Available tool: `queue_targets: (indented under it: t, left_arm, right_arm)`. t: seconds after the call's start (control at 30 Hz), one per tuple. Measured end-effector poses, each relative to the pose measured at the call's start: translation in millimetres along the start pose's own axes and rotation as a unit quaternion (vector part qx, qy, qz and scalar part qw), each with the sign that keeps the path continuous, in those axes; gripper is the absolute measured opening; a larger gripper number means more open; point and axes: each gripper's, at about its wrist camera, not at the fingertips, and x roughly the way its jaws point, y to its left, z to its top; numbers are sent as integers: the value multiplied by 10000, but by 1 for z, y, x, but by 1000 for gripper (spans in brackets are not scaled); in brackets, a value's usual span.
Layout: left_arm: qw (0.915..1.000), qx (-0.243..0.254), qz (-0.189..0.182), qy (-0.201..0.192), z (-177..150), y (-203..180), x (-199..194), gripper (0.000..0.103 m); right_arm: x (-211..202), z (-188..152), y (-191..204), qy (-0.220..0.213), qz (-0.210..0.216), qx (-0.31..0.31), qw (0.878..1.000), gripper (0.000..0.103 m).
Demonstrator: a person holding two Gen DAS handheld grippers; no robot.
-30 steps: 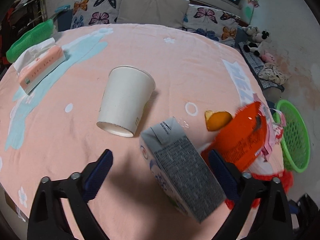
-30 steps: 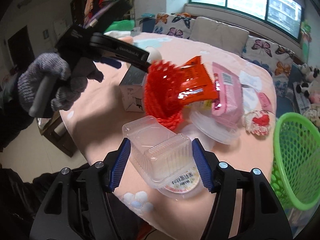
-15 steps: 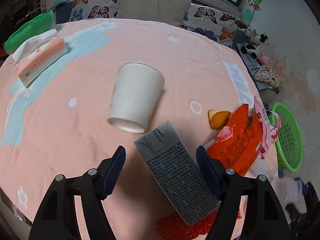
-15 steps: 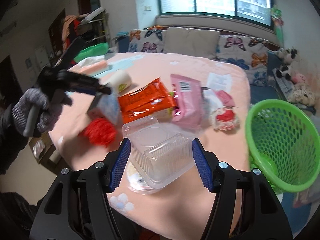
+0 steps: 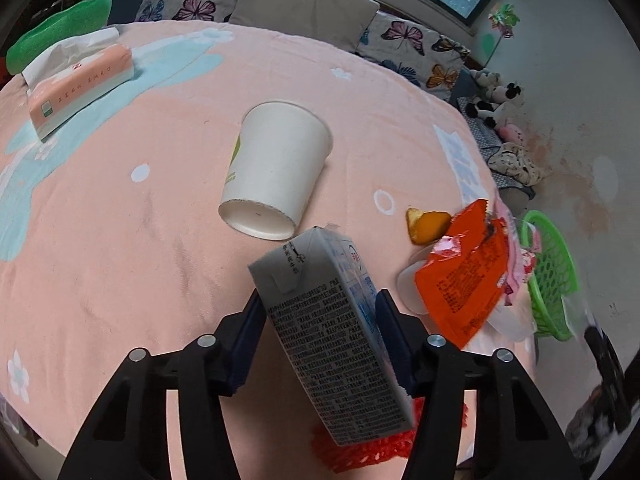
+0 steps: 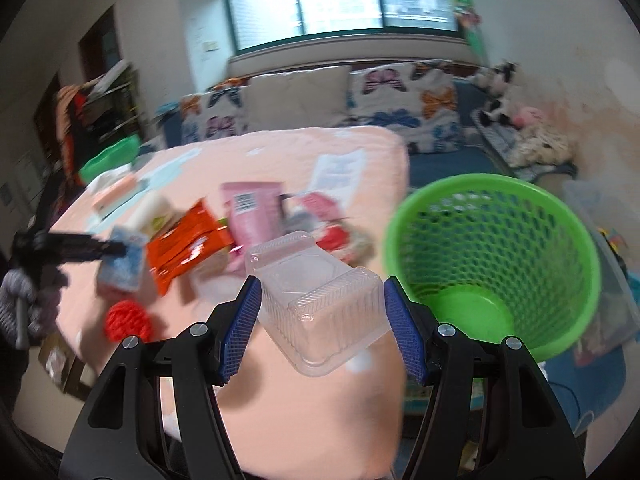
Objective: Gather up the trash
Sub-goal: 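Carry the tub to the green basket with the right tool while the left tool grasps the milk carton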
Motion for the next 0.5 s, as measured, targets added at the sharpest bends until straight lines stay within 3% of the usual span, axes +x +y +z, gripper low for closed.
queue_targets:
  t: [0.2, 0.5]
  left_arm:
    - [9995, 198, -183, -186, 3, -11, -22, 47]
    - [9961, 379, -632, -475, 12, -29, -61, 45]
  right_arm:
    - [9, 1, -40, 57, -625, 435, 9971, 63]
    - [32, -3, -88, 231, -1064, 893, 9900, 63]
